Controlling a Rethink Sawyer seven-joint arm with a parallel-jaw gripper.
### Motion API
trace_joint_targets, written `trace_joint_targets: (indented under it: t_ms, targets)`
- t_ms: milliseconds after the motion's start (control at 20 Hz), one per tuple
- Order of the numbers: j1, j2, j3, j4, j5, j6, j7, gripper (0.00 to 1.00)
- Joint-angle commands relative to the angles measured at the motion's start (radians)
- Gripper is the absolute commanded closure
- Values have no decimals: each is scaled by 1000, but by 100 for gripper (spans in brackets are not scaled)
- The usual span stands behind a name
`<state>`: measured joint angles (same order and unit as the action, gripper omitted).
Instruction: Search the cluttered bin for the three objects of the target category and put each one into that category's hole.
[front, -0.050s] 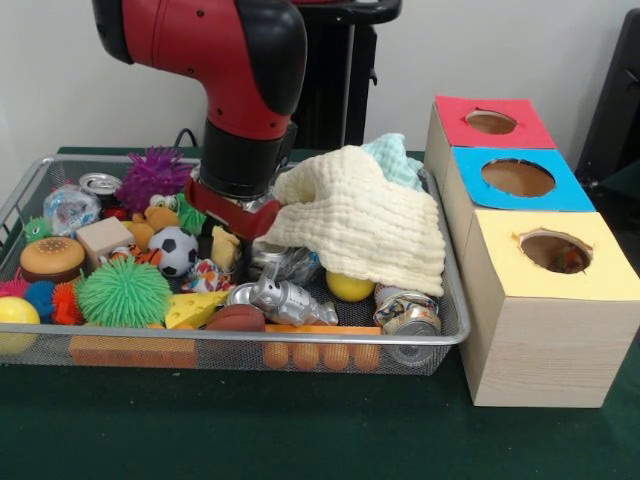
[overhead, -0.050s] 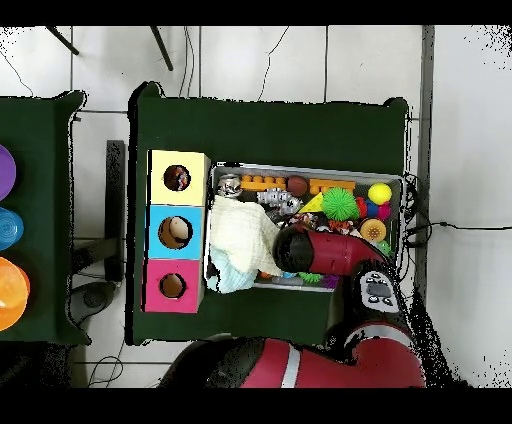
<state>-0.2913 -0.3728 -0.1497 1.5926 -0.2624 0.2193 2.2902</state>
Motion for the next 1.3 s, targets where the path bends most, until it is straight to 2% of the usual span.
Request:
trace_joint_targets:
  t_ms: [50,750,1000,1100,1300]
  targets:
    - [9,39,-31,-104,-12,-26,66,0]
    - [-71,42,8,-91,-21,-61,39,0]
    - [-76,-39,26,-40,-15,-33,33,0]
    - [-92,-25,46,-54,-15,-32,25,0]
    - [-107,52,61,-88,-16,-89,42,0]
